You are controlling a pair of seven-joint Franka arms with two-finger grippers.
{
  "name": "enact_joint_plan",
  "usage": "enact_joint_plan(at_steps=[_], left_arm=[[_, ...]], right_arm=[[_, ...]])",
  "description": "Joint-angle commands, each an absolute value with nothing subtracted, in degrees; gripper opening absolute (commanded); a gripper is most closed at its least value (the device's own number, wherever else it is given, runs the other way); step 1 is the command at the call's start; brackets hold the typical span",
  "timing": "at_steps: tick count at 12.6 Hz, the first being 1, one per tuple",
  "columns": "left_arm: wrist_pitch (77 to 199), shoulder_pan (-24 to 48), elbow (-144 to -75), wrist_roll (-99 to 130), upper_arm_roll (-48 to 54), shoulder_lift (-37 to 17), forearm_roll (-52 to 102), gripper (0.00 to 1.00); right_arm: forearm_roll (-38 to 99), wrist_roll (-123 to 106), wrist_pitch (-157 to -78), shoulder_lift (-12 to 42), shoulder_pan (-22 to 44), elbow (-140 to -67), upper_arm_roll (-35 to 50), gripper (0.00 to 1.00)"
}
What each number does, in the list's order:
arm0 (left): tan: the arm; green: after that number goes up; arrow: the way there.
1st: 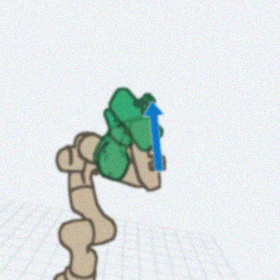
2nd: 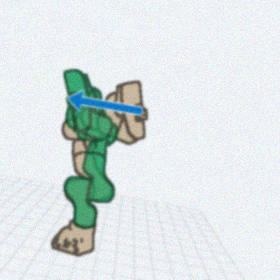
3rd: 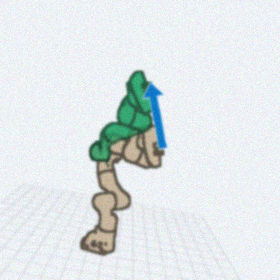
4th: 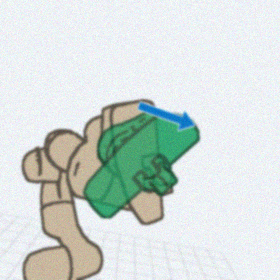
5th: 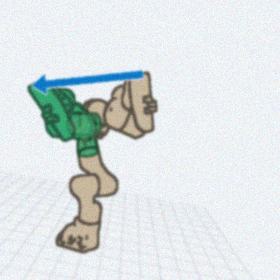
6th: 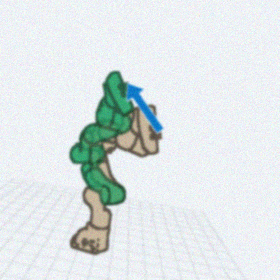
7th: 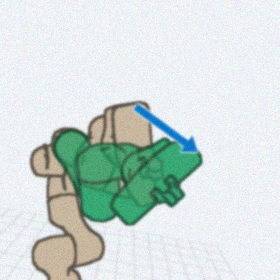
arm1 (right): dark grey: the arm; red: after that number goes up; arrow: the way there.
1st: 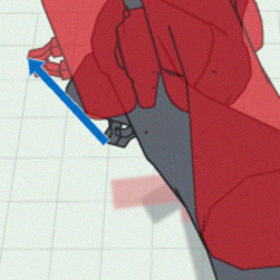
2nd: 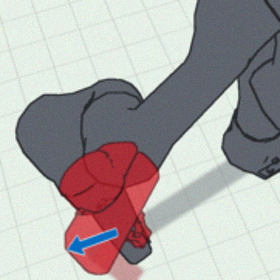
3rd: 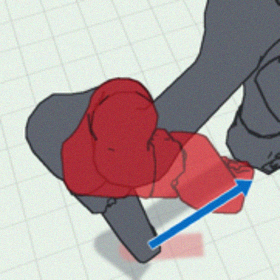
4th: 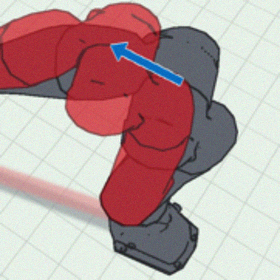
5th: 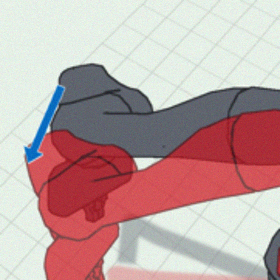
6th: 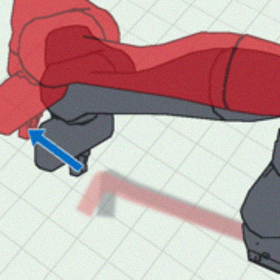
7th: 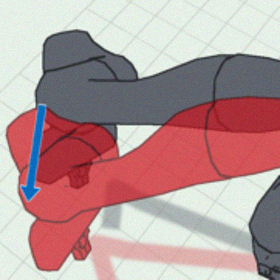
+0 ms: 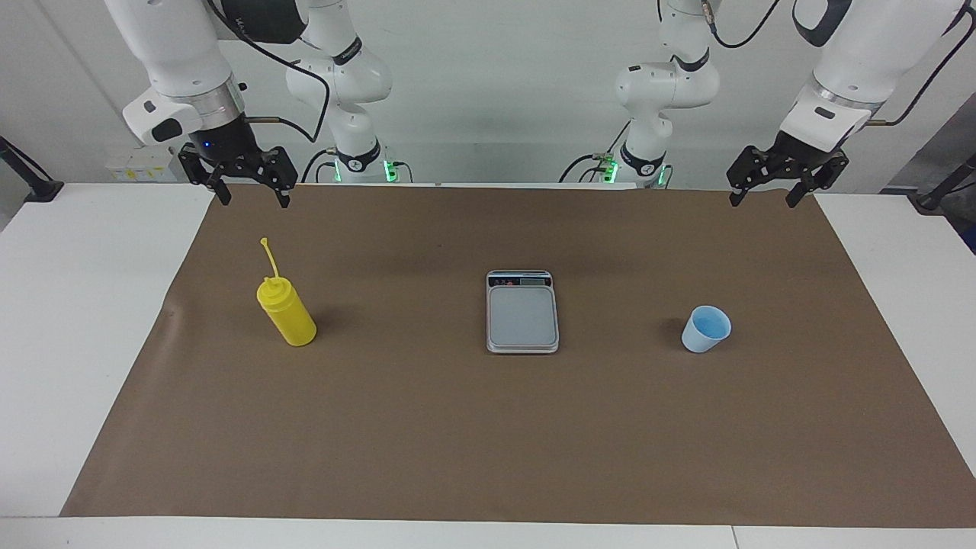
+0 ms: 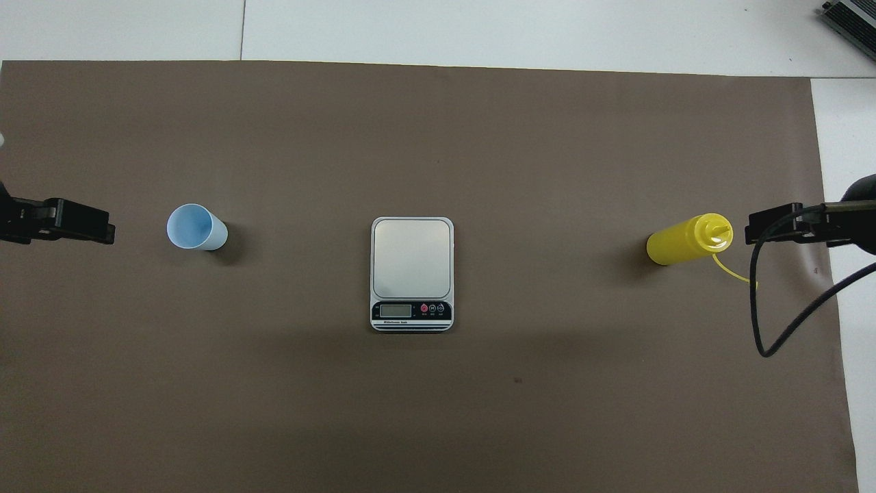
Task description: Pour seasoning into cup on scale with both arms
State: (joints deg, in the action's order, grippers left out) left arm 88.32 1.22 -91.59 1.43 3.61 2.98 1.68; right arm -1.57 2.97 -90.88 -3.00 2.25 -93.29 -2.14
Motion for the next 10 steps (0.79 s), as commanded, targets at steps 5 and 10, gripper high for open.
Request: enact_joint_plan(at_steps=[5,10], left_arm=[[98.7,-0.3,-100.2,1.9,3.1,4.8,1.7,1.00],[109.3,-3.1,-107.6,2.5,3.1,0.5,1.8,1.00]], right_arm=[[-1.0,2.0,-90.7,-4.2,1.7,-94.6,-1.8,1.00],[-1.0,2.0,-90.7,-4.2,1.7,-94.6,-1.8,1.00]])
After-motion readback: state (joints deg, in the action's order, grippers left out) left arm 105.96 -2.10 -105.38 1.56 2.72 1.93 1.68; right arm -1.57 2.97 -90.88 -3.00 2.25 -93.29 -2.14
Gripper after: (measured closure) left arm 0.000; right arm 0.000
